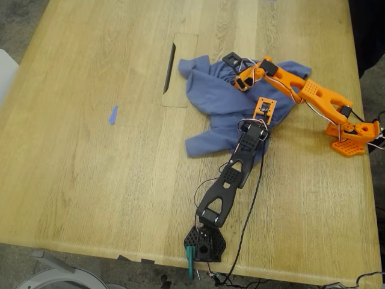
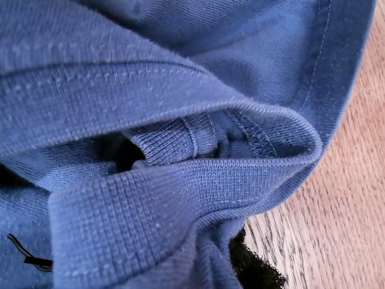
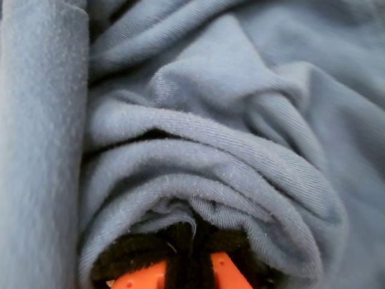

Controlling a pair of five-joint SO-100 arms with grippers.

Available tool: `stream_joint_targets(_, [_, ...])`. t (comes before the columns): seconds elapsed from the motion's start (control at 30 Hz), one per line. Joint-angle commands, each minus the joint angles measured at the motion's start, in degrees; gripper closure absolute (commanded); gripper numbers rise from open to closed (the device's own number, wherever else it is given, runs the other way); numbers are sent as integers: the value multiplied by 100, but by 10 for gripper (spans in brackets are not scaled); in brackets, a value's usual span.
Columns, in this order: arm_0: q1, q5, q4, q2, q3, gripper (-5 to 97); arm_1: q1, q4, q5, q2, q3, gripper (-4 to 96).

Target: Fold a T-shirt

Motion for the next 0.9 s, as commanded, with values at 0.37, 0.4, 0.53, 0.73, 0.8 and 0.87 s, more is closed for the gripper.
stream_joint_targets(0.37, [-1134,18,1406,2514,-185,918,404,721,-220,1626,-88,916])
stream_joint_targets(0.4, [-1169,18,1485,2663,-185,918,396,721,-229,1696,-88,916])
stream_joint_targets(0.53, [-1266,26,1608,3164,-185,918,264,668,-237,2057,-88,916])
stream_joint_targets(0.73, [-1564,79,1846,4043,-185,918,88,1020,-308,2830,-88,916])
stream_joint_targets(0.8, [-1731,97,2013,4333,-185,918,44,1116,-316,3103,-88,916])
stream_joint_targets(0.87, [-1872,97,2145,4614,-185,918,0,1160,-334,3340,-88,916])
